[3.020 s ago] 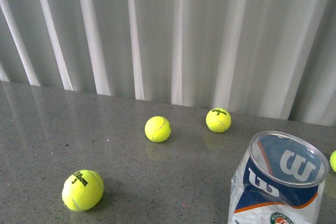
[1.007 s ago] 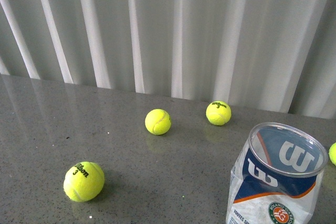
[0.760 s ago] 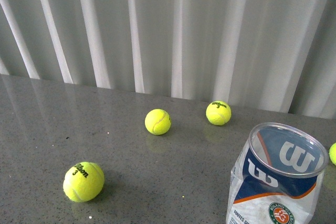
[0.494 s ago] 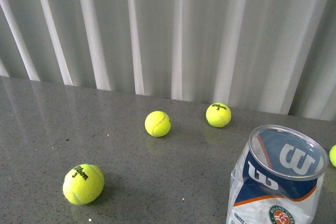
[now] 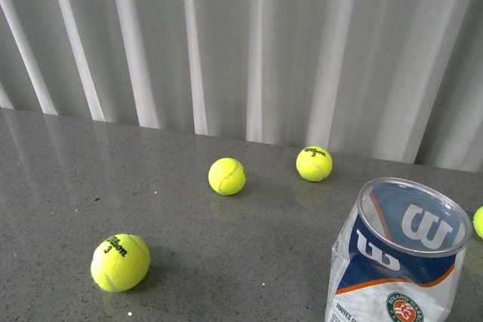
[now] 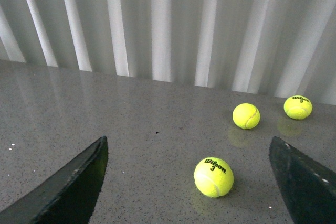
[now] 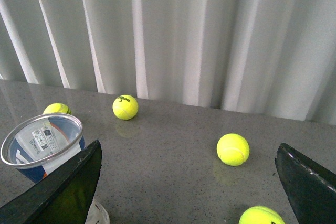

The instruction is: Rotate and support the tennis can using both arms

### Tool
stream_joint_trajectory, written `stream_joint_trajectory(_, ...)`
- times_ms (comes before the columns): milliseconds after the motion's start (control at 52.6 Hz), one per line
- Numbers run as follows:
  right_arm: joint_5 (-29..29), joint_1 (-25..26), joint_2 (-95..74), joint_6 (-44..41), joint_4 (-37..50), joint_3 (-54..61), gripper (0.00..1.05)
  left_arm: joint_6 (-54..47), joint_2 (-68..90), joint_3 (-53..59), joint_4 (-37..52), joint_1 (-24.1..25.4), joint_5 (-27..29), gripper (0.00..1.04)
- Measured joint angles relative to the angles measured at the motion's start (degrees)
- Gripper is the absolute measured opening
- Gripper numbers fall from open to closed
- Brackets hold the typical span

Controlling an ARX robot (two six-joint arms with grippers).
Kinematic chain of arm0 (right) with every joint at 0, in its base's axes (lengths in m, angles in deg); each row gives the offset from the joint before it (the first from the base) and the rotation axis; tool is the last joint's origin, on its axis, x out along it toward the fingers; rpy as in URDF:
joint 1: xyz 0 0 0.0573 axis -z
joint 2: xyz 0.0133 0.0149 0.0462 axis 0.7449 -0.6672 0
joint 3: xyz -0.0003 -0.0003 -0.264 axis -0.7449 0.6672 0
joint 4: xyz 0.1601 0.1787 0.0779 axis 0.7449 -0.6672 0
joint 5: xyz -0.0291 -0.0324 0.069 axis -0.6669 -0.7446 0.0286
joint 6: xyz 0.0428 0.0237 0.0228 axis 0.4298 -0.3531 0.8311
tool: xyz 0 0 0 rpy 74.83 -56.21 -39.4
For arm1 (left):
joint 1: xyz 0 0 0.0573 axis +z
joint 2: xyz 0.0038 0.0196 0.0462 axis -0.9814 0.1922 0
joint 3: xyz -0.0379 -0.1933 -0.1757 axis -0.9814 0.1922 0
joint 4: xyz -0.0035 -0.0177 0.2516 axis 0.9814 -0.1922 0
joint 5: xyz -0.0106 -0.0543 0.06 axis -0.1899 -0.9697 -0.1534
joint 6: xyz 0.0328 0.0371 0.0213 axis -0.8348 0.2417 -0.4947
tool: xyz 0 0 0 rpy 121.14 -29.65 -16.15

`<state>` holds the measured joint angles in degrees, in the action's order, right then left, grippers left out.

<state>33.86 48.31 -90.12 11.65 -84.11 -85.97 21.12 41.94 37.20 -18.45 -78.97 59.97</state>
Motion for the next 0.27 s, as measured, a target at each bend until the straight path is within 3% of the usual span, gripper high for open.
stream_joint_trajectory(266, 0.0, 0.0, 0.0, 0.0, 0.0, 0.0, 0.98, 0.0, 0.0, 0.0, 0.0, 0.0, 0.0, 0.98)
